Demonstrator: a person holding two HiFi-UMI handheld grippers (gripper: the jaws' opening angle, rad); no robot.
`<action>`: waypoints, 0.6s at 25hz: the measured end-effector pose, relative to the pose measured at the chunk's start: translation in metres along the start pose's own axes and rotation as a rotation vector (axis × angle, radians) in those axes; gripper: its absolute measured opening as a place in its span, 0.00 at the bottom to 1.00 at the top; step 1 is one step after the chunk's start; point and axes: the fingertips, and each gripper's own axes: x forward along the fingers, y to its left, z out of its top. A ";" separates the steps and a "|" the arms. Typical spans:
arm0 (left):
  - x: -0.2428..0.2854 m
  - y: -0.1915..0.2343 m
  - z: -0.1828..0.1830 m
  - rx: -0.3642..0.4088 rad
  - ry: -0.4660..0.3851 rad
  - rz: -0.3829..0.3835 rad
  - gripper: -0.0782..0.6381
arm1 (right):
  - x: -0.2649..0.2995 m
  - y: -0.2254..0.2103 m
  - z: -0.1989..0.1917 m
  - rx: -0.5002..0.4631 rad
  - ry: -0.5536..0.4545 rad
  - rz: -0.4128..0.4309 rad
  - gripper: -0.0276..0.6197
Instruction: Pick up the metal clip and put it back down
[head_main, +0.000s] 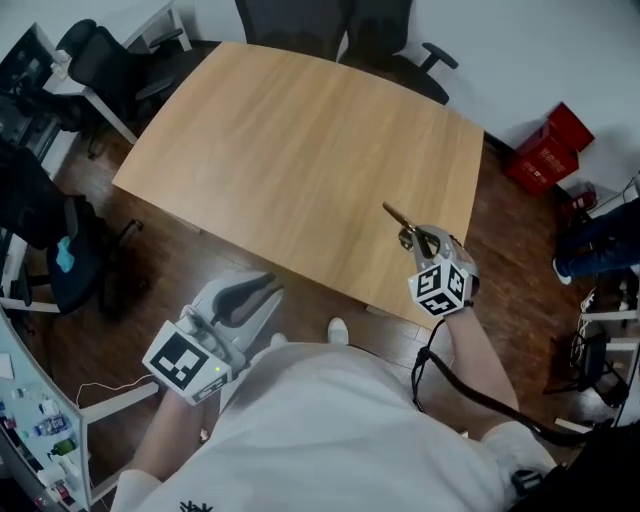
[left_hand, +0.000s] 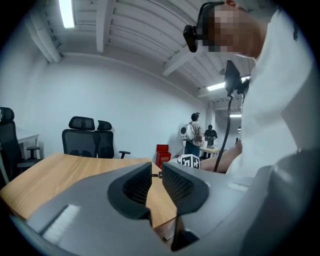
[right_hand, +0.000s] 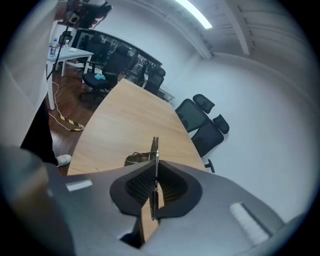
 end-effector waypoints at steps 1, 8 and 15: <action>0.000 0.001 0.000 0.002 -0.002 -0.018 0.20 | -0.013 -0.002 0.006 -0.002 -0.002 -0.009 0.05; 0.010 -0.007 -0.001 0.040 -0.010 -0.158 0.20 | -0.109 0.001 0.045 -0.001 -0.010 -0.065 0.05; 0.008 -0.014 -0.004 0.071 -0.017 -0.231 0.18 | -0.158 0.015 0.059 0.032 0.007 -0.095 0.05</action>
